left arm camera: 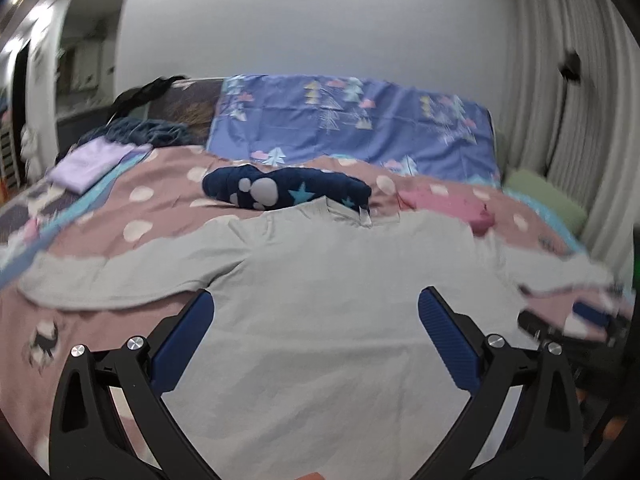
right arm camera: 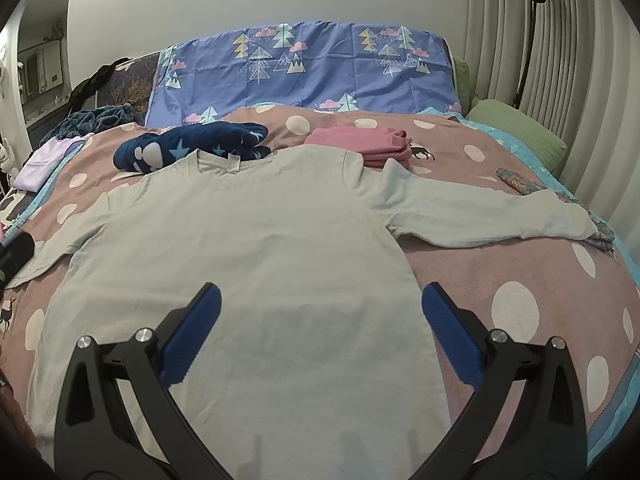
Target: Fold small clothes
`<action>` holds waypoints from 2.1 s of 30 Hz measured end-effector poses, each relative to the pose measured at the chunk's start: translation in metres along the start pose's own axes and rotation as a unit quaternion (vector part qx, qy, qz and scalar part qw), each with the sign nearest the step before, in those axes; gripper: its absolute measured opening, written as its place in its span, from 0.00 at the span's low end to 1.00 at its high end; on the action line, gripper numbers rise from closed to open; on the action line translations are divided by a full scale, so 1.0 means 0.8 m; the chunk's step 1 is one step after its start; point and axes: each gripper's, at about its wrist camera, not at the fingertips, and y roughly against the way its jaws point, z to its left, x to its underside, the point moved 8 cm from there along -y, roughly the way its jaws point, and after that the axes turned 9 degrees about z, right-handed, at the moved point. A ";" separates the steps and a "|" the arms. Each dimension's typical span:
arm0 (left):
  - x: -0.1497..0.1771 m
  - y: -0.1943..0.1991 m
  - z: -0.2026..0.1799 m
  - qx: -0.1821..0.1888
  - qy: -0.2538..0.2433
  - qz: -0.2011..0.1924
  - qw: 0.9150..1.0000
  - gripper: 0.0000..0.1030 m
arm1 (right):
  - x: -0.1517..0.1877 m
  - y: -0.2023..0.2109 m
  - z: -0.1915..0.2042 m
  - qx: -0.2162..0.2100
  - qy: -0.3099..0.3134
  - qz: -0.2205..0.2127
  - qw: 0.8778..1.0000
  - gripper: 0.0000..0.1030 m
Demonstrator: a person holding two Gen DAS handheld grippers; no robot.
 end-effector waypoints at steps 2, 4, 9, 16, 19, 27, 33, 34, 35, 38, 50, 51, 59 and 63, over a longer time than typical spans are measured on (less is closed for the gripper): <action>0.005 -0.004 0.002 0.000 -0.003 0.013 1.000 0.99 | 0.000 0.000 0.000 0.000 0.000 0.000 1.000 0.98; 0.010 -0.009 0.007 0.015 0.010 0.028 0.999 0.99 | 0.000 0.000 0.000 0.000 0.000 0.000 1.000 0.98; 0.021 -0.022 0.028 0.020 0.032 0.051 0.998 0.99 | 0.001 0.000 0.003 0.003 0.004 0.003 1.000 0.98; 0.037 -0.035 0.049 0.041 0.063 0.073 0.995 0.99 | 0.003 -0.005 0.015 0.005 0.010 0.009 1.000 0.98; 0.039 -0.038 0.054 0.050 0.077 0.078 0.993 0.99 | 0.004 -0.007 0.019 0.006 0.014 0.011 1.000 0.98; 0.043 -0.042 0.095 0.053 0.117 0.064 0.990 0.99 | 0.004 -0.011 0.023 0.014 0.020 0.014 1.000 0.98; 0.067 -0.058 0.200 0.028 0.198 0.078 0.977 0.77 | 0.008 -0.020 0.018 0.022 0.016 0.023 0.999 0.98; 0.072 -0.060 0.231 0.022 0.227 0.077 0.971 0.69 | 0.009 -0.022 0.017 0.023 0.016 0.026 0.999 0.98; 0.076 -0.061 0.253 0.018 0.248 0.076 0.966 0.65 | 0.011 -0.024 0.016 0.024 0.016 0.027 0.999 0.98; 0.101 -0.066 0.355 0.009 0.355 0.070 0.932 0.55 | 0.016 -0.032 0.010 0.032 0.015 0.037 0.999 0.98; 0.114 -0.097 0.586 -0.120 0.491 0.033 0.862 0.55 | 0.022 -0.047 -0.003 0.055 0.001 0.052 0.997 0.98; 0.109 -0.100 0.593 -0.130 0.489 0.032 0.862 0.55 | 0.022 -0.049 -0.004 0.057 0.001 0.054 0.997 0.98; 0.045 -0.103 0.578 -0.111 0.437 0.026 0.892 0.01 | 0.023 -0.055 -0.009 0.062 -0.003 0.058 0.996 0.98; -0.038 -0.086 0.485 -0.064 0.343 -0.002 0.937 0.01 | 0.023 -0.060 -0.019 0.056 -0.016 0.060 0.997 0.98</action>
